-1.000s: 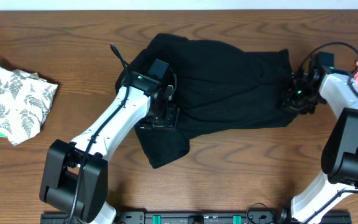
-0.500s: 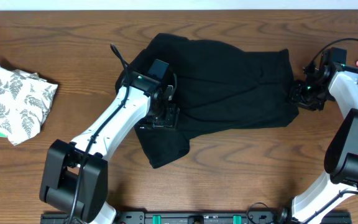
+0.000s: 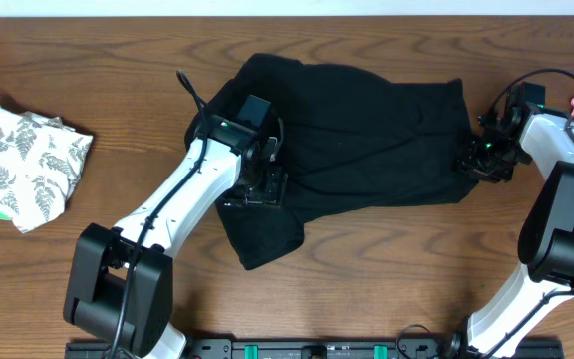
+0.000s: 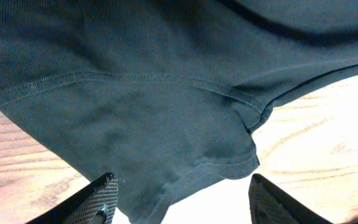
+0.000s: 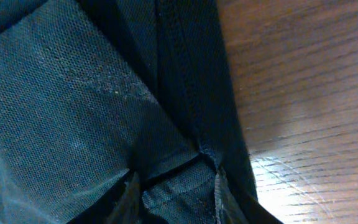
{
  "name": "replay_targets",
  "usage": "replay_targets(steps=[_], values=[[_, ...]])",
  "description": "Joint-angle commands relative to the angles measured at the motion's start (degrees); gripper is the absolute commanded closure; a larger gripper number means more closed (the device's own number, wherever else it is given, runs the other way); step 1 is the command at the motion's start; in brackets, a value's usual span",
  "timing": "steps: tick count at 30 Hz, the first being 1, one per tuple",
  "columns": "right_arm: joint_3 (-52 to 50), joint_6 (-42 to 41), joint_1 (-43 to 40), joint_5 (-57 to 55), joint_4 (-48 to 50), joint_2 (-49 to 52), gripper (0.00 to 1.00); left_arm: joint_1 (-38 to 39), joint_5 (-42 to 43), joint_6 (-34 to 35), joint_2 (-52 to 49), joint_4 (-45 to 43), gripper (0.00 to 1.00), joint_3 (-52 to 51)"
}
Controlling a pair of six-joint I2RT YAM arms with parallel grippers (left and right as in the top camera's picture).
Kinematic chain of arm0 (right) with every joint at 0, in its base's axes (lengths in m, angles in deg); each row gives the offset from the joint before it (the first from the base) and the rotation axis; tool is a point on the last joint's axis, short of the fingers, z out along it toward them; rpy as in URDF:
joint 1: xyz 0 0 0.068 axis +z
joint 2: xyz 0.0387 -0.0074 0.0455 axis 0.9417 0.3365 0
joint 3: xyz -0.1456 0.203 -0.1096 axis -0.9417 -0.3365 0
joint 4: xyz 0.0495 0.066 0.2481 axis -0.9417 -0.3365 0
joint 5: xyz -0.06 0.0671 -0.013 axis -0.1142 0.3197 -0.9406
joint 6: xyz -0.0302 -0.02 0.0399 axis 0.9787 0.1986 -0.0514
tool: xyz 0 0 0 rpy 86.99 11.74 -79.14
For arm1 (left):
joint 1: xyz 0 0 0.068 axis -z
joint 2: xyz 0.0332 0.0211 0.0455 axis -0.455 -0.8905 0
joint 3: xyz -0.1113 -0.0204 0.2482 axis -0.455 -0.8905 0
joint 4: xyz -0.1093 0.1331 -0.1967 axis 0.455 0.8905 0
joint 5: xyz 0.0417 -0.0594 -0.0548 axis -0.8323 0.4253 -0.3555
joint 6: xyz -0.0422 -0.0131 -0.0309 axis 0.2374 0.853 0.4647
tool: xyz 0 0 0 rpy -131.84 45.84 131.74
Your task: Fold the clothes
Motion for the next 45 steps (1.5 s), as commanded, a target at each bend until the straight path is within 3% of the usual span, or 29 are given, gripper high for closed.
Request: replay_targets(steps=[1, 3, 9, 11, 22, 28, 45], values=[[-0.1, 0.1, 0.8, 1.5, 0.1, 0.8, 0.64, 0.1, -0.7, 0.5, -0.6, 0.2, 0.32, -0.3], [-0.1, 0.1, 0.8, 2.3, 0.2, 0.8, 0.68, 0.1, -0.7, 0.5, -0.6, 0.2, 0.32, -0.3], [-0.1, 0.1, 0.8, 2.8, 0.4, 0.8, 0.92, 0.1, -0.7, 0.5, -0.6, 0.2, 0.32, -0.3], [-0.1, 0.1, 0.8, 2.8, 0.4, 0.8, 0.95, 0.1, -0.7, 0.5, -0.6, 0.2, 0.32, -0.3], [2.7, 0.1, -1.0, 2.2, -1.0, -1.3, 0.99, 0.1, -0.7, 0.5, -0.6, 0.5, 0.32, -0.3], [5.9, 0.1, -1.3, 2.2, -5.4, -5.6, 0.99, 0.1, -0.7, 0.5, -0.6, 4.9, 0.32, -0.3], [6.3, 0.5, -1.3, -3.4, -26.2, -11.2, 0.99, 0.1, 7.9, 0.5, -0.6, 14.8, 0.31, -0.3]])
